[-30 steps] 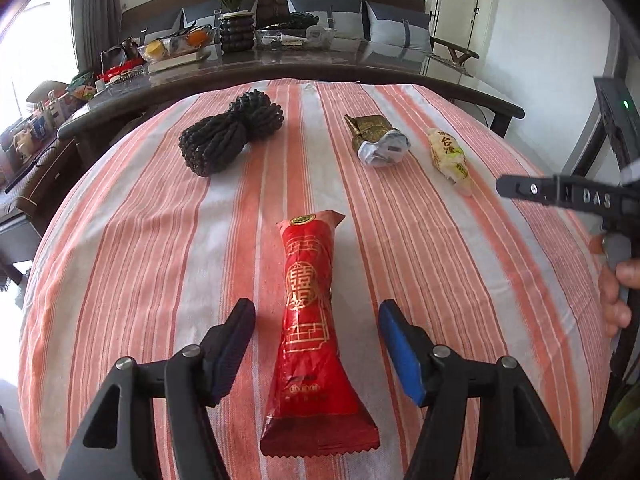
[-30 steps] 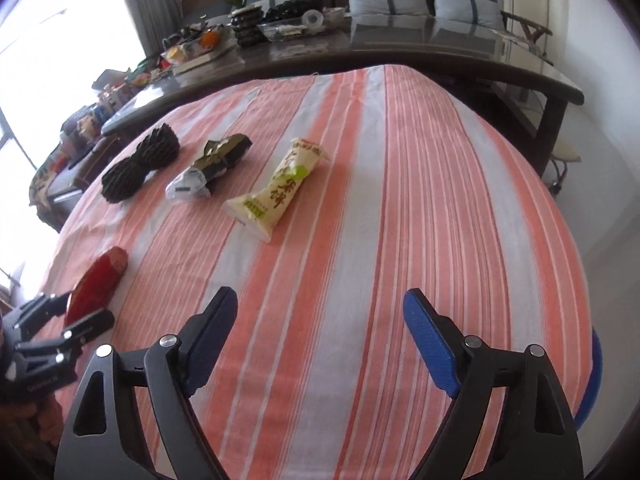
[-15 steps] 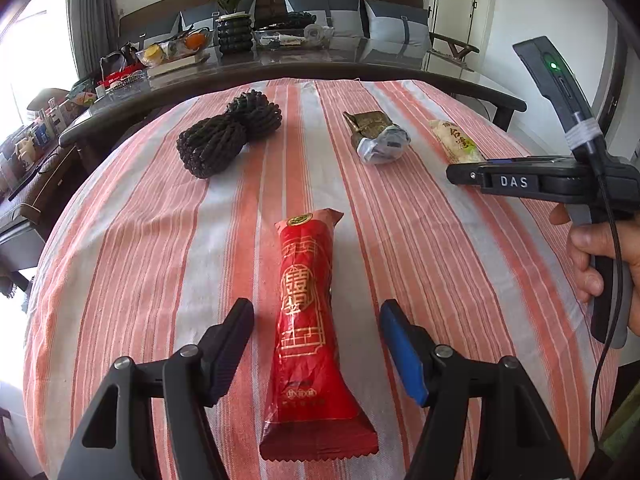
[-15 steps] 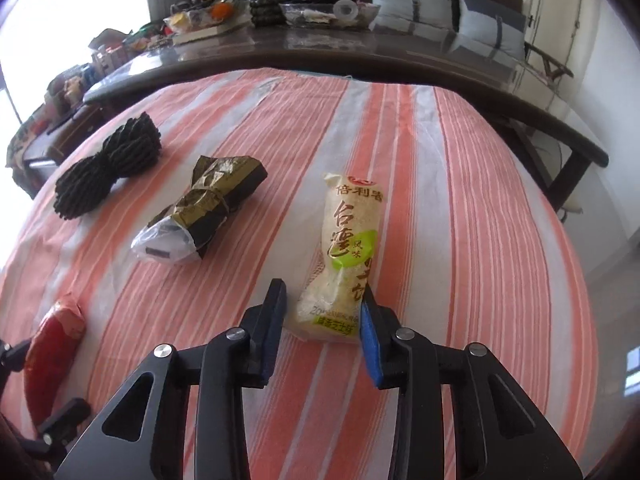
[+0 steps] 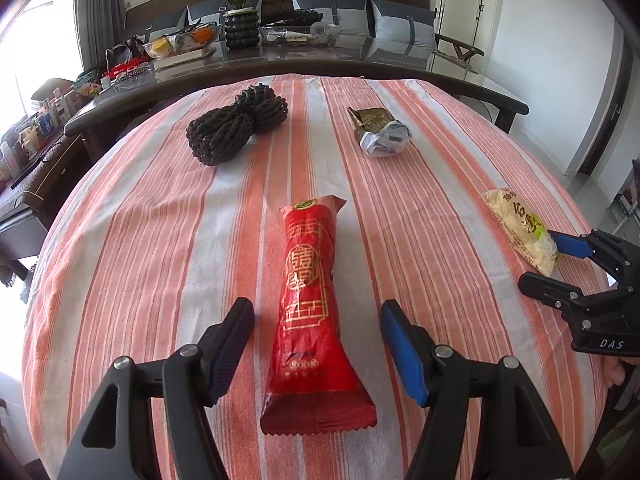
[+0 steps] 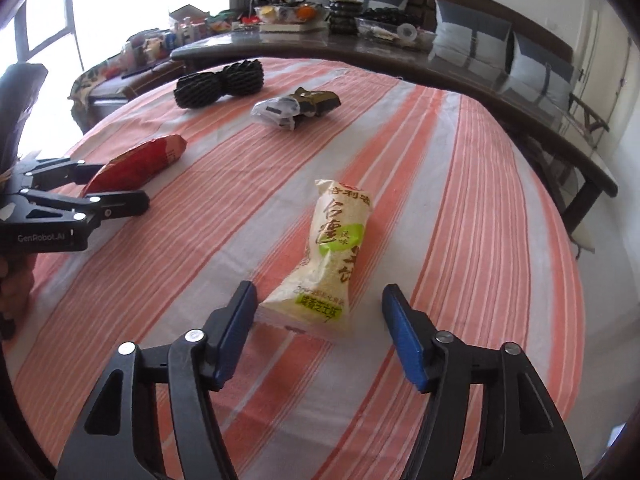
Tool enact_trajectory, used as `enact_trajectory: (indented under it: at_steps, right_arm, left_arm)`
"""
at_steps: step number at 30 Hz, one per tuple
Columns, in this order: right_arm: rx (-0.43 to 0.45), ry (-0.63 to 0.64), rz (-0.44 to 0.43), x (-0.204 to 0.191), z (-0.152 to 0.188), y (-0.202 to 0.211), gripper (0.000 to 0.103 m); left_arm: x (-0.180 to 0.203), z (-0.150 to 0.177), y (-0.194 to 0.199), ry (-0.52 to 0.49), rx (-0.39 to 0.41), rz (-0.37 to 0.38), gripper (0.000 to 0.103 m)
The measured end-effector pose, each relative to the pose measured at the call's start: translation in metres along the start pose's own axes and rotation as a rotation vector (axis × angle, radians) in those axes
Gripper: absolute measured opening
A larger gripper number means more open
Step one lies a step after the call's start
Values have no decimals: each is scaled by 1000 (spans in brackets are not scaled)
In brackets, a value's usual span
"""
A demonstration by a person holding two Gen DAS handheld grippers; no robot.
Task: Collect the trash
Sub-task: 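Grasp the yellow-white bread bag with the right tool while the left tool holds the red wrapper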
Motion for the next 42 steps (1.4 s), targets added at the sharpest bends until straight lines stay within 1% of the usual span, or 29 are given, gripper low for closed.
enact_trajectory:
  at_steps: [1,2,5,6,9,13,15,18,20,22,24,25,26,28,29,30,31,32,33,34,35,36,38,42]
  right_arm:
    - [-7,-40,-16,5,0,-2,78]
    - [-6,-47,-21,7,-1,-3,78]
    - [-9,-13,-5,2,1,-4,86]
    - [-10,-10,0,1,1,-4,88]
    - [-15,-23,-16,3,2,-4,91]
    - [-15,-20,-11,2,3,-4,92]
    - [-15,-22,-14,3,3,-4,93]
    - [-15,-28,-25,4,4,-3,93]
    - [-38,-40,-53,6,3,-2,93]
    - [-74,-53,-98,7,-1,0,92]
    - [-105,-57,-119,8,-9,1,86]
    - [-119,-57,-112,9,-14,1,86]
    - [-135,-54,-106,9,-19,0,85]
    - [-170,-56,-105,9,-29,-4,81]
    - [-181,-63,-103,9,-34,-7,75]
    - [-188,-69,-97,10,-39,-10,73]
    - [-195,-74,-94,10,-42,-14,73]
    - [-205,-79,-94,10,-45,-18,72]
    - [-220,-83,-92,9,-46,-22,63]
    - [-233,-86,-97,9,-47,-26,54]
    - [-241,-89,-107,8,-46,-27,23]
    - [-241,-92,-105,8,-46,-26,13]
    - [-215,-96,-98,9,-44,-15,13]
    - [-158,-78,-99,12,-40,15,12]
  left_arm:
    - [0,3,3,1,1,-1,67]
    - [-1,7,5,4,3,-4,67]
    - [0,13,10,1,6,-13,67]
    - [0,13,10,-2,7,-15,67]
    - [1,13,9,-4,7,-16,68]
    - [0,13,11,-1,0,-4,68]
    - [-4,11,13,21,-10,44,68]
    - [-15,4,21,91,-1,153,68]
    - [-19,-2,25,88,-1,180,68]
    - [-16,-7,22,48,-19,169,68]
    - [-12,-13,17,9,-30,145,68]
    - [-11,-15,15,2,-31,139,68]
    - [-9,-17,12,4,-32,143,67]
    - [-8,-21,9,13,-32,150,67]
    - [-8,-22,8,11,-28,144,67]
    - [-8,-23,7,7,-26,134,67]
    - [-7,-24,5,2,-27,126,62]
    - [-7,-24,4,-3,-32,121,49]
    - [-7,-24,1,-6,-41,120,40]
    - [-7,-24,-2,-7,-51,118,20]
    - [-7,-23,-2,-6,-48,111,19]
    - [-7,-23,0,-1,-40,115,18]
    - [-4,-23,9,12,-17,134,15]
    - [15,-27,31,13,43,188,14]
Point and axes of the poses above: each gripper's, at about its wrist camera, not at the fingertips, and y roughly against the way its jaws point, x to its right, z to its underside, the point moved 5 cm from there along -y, roughly the way its jaws point, and after that the axes turned 10 degrees about z, right-handed, at the moved point
